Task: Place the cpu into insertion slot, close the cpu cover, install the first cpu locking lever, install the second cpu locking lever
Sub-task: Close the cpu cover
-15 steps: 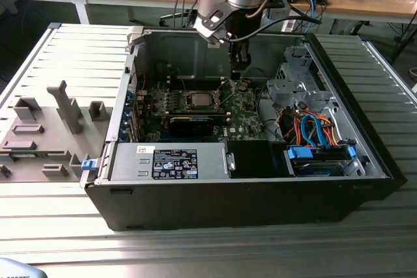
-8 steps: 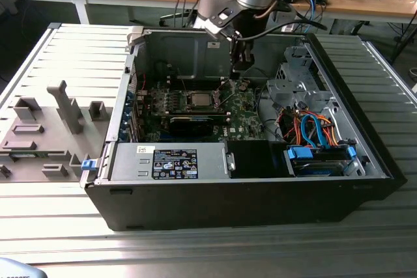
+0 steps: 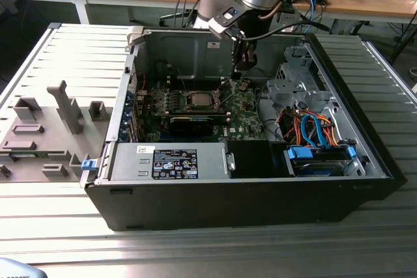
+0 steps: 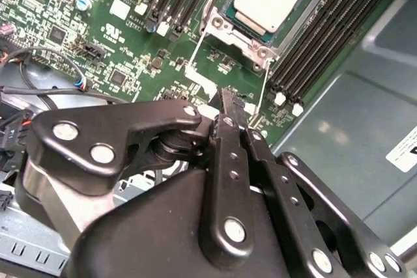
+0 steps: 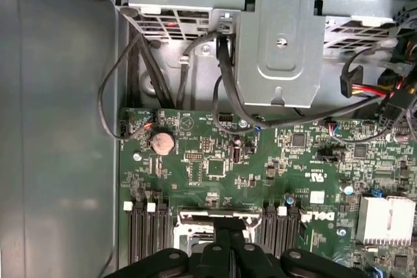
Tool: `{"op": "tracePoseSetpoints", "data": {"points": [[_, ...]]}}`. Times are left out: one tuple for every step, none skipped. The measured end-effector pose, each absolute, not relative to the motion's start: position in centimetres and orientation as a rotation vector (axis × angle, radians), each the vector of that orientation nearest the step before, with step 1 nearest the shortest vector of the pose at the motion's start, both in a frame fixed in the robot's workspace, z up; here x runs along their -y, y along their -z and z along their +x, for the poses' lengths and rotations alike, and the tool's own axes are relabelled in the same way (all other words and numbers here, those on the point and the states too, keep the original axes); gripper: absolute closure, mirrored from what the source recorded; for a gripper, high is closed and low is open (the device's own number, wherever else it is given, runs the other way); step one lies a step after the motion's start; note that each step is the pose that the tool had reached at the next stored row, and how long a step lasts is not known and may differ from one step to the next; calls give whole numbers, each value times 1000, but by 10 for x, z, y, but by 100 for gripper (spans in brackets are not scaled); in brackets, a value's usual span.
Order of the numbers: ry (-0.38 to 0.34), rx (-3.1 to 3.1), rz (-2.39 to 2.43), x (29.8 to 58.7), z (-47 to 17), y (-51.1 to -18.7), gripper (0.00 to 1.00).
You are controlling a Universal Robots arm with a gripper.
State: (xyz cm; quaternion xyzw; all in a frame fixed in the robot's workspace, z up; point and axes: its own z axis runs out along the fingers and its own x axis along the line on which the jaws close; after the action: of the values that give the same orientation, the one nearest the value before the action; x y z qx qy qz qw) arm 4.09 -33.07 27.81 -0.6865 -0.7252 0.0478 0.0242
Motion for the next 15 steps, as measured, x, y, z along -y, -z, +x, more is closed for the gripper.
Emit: {"op": "tracePoseSetpoints", "data": {"points": [[-148,2243,-2124,331,42,-278,89],[-148,2243,-2123,331,43,-277,89],[-148,2242,-2122,331,44,-277,89],[-146,2240,-2120,331,48,-277,89],[-133,2234,-2113,331,52,-276,89],[-133,2234,-2113,331,52,-276,89],[-132,2234,-2113,331,52,-276,89],[-132,2234,-2113,331,52,-276,89],[-132,2234,-2113,331,52,-276,89],[-126,2238,-2116,331,52,-276,89],[-111,2246,-2124,331,52,-276,89],[-92,2255,-2133,331,52,-276,89],[-77,2263,-2141,331,52,-276,89],[-73,2265,-2143,331,52,-276,89],[-72,2265,-2143,331,52,-276,89]]}}
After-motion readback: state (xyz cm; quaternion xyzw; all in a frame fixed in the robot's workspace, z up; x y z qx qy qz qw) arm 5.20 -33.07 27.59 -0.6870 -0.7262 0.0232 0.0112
